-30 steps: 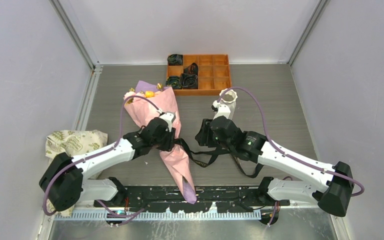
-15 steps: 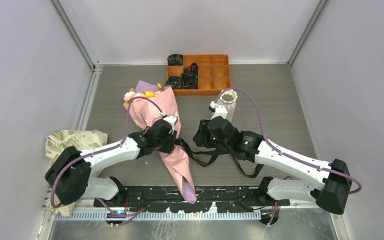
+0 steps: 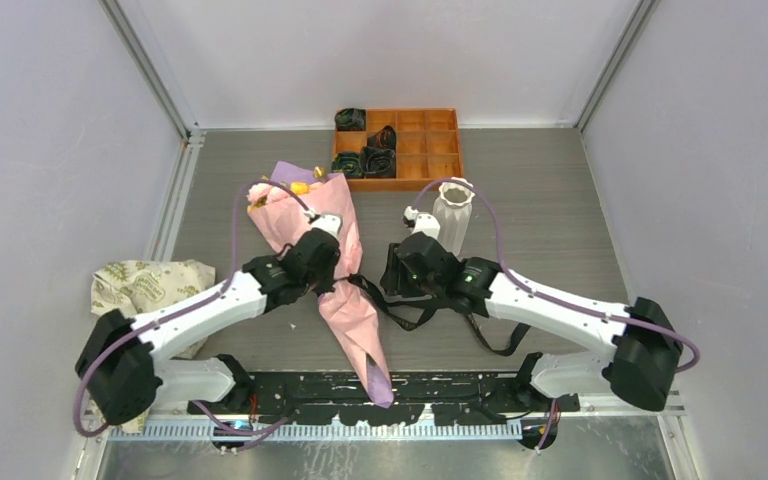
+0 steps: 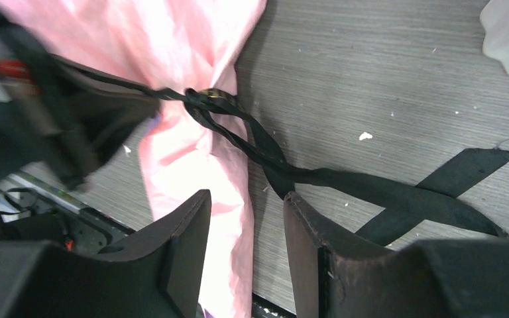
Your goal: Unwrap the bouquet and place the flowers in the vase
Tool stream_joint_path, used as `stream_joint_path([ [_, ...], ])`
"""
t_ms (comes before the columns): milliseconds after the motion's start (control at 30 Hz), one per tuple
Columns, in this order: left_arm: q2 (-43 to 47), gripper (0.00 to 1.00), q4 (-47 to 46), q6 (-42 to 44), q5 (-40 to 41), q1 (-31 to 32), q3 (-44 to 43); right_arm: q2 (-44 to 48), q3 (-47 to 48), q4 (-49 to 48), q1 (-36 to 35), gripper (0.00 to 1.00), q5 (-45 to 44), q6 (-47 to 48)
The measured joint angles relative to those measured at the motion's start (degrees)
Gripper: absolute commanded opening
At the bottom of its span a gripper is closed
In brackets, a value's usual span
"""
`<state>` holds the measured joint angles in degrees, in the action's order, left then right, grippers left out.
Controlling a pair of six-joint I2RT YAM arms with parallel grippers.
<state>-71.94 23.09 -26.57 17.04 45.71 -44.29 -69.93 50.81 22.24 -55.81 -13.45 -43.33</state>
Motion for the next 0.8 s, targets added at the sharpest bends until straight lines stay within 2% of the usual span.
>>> stream_joint_path([
  [233,9.99,0.16,10.12,-3.39,6.56,0.04,-6.08,-9.77,4.04,-0.61,-0.81,0.51,1.88,0.39],
  [400,14.38,0.21,14.84,-4.55,8.48,0.02,-8.50,-15.43,9.70,-1.31,-2.25,0.51,2.19,1.20],
  [500,14.62,0.27,14.75,-4.20,6.62,0.02,-8.46,-17.62,11.85,-1.53,-2.64,0.51,1.88,1.38],
  [633,11.93,0.40,11.39,-3.02,1.11,0.22,-5.29,-17.68,11.93,-0.66,-2.84,0.51,-0.09,1.36],
  [800,6.97,0.48,6.23,-0.74,-3.26,0.74,-0.15,-12.83,8.46,0.35,-2.84,0.53,-3.50,1.11],
])
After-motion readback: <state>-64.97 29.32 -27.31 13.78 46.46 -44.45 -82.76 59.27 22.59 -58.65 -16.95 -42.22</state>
